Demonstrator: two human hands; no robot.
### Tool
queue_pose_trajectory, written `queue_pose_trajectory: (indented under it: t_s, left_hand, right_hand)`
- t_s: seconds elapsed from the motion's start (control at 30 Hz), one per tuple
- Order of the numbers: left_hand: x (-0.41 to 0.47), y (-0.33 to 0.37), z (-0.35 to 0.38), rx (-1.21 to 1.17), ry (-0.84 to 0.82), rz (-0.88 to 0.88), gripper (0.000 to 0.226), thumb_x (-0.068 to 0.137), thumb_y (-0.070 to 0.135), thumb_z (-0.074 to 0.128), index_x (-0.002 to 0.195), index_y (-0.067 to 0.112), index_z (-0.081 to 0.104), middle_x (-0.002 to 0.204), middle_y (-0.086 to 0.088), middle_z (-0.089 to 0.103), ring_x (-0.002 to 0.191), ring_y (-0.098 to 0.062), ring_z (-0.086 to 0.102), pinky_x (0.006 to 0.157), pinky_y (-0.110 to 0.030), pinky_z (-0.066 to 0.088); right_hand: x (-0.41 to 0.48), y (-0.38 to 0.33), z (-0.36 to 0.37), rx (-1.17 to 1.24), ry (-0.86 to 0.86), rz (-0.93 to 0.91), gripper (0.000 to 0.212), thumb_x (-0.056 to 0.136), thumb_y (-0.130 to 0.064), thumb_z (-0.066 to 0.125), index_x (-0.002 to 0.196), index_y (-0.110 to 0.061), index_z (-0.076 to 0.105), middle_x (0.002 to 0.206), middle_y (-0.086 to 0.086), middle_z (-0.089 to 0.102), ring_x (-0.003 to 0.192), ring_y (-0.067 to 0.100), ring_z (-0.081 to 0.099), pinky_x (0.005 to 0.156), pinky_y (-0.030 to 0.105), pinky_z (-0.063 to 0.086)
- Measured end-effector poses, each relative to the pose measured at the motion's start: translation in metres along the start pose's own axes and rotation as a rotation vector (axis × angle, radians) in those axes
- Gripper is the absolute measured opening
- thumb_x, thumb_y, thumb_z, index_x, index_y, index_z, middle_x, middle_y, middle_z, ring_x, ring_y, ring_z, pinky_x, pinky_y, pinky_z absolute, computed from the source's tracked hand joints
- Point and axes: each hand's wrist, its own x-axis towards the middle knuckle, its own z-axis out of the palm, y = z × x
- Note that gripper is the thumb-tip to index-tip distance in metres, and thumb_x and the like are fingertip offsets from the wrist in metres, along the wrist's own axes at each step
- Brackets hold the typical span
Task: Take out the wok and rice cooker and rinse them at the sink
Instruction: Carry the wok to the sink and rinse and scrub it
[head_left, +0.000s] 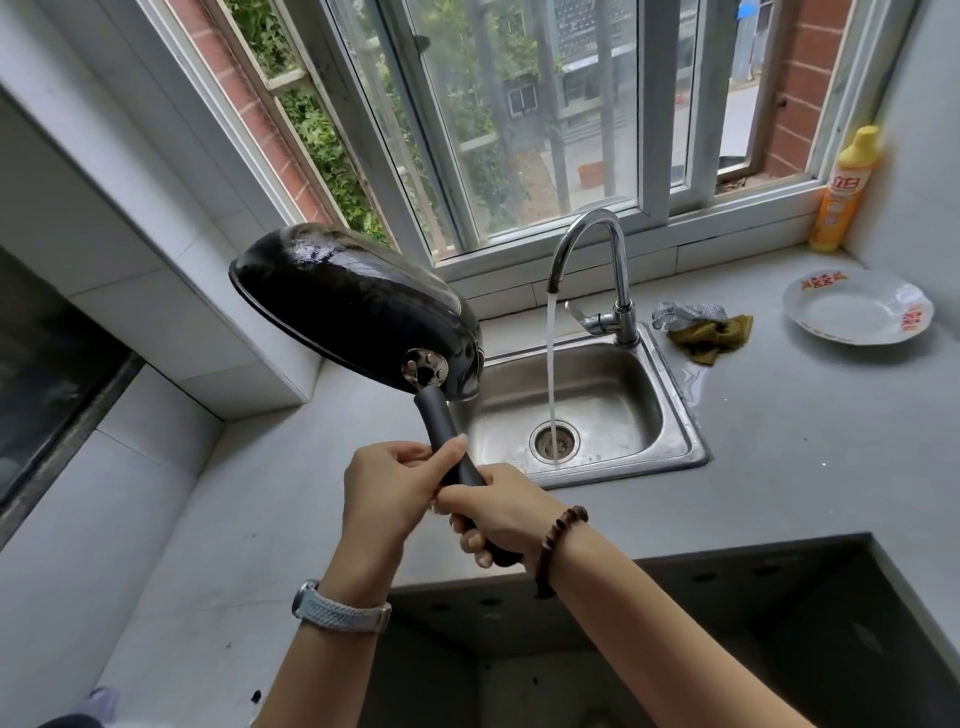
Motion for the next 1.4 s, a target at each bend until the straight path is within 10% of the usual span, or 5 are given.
queue_pose_trajectory:
  t_s: [0.43, 0.77, 1.03, 1.2, 1.4]
  left_hand:
    - [0.000, -0.024, 0.023, -0.086, -0.047, -0.129, 0.030, 0.075, 0.037, 0.078, 0.074, 0.007, 0.075, 0.064, -0.006, 0.072, 0.066, -0.019, 0.069, 0.063, -0.030, 0.055]
    - [0.036, -0.018, 0.051, -1.352, -0.689, -0.562, 0.032, 0.059, 0.014, 0.090, 0.060, 0.014, 0.058, 0.044, 0.008, 0.054, 0.042, -0.005, 0.057, 0.047, -0.021, 0.052]
    - [0.033, -0.020, 0.058, -1.079, -0.443, -0.585, 0.039, 0.091, 0.019, 0.054, 0.053, 0.019, 0.045, 0.035, 0.010, 0.032, 0.029, -0.003, 0.036, 0.034, -0.017, 0.038]
    - [0.037, -0.025, 0.051, -0.879, -0.264, -0.515, 0.035, 0.094, 0.016, 0.053, 0.060, 0.015, 0.043, 0.040, 0.006, 0.038, 0.032, -0.007, 0.039, 0.036, -0.018, 0.039]
    - [0.035, -0.031, 0.043, -0.632, -0.123, -0.461, 0.029, 0.091, 0.008, 0.054, 0.063, 0.009, 0.045, 0.041, 0.003, 0.042, 0.033, -0.010, 0.043, 0.038, -0.020, 0.040]
  right_hand:
    - [0.000, 0.014, -0.012, -0.006, 0.026, 0.111, 0.008, 0.087, -0.007, 0.050, 0.079, -0.010, 0.049, 0.060, 0.000, 0.045, 0.036, 0.004, 0.039, 0.035, 0.016, 0.034]
    - [0.000, 0.009, -0.016, 0.199, -0.073, 0.112, 0.022, 0.086, -0.001, 0.050, 0.071, -0.012, 0.040, 0.054, -0.001, 0.041, 0.033, 0.003, 0.030, 0.031, 0.013, 0.024]
    - [0.005, 0.023, -0.028, 0.359, -0.325, 0.182, 0.021, 0.094, -0.008, 0.046, 0.074, -0.008, 0.052, 0.053, -0.004, 0.033, 0.034, 0.000, 0.027, 0.029, 0.013, 0.021]
    - [0.008, 0.024, -0.022, 0.038, -0.325, 0.035, 0.027, 0.090, -0.012, 0.063, 0.071, -0.016, 0.043, 0.055, -0.002, 0.039, 0.042, 0.009, 0.034, 0.038, 0.018, 0.033]
    - [0.016, 0.034, -0.011, 0.215, -0.436, 0.089, 0.043, 0.094, -0.010, 0.055, 0.059, -0.020, 0.032, 0.050, -0.005, 0.025, 0.037, 0.004, 0.025, 0.036, 0.015, 0.024]
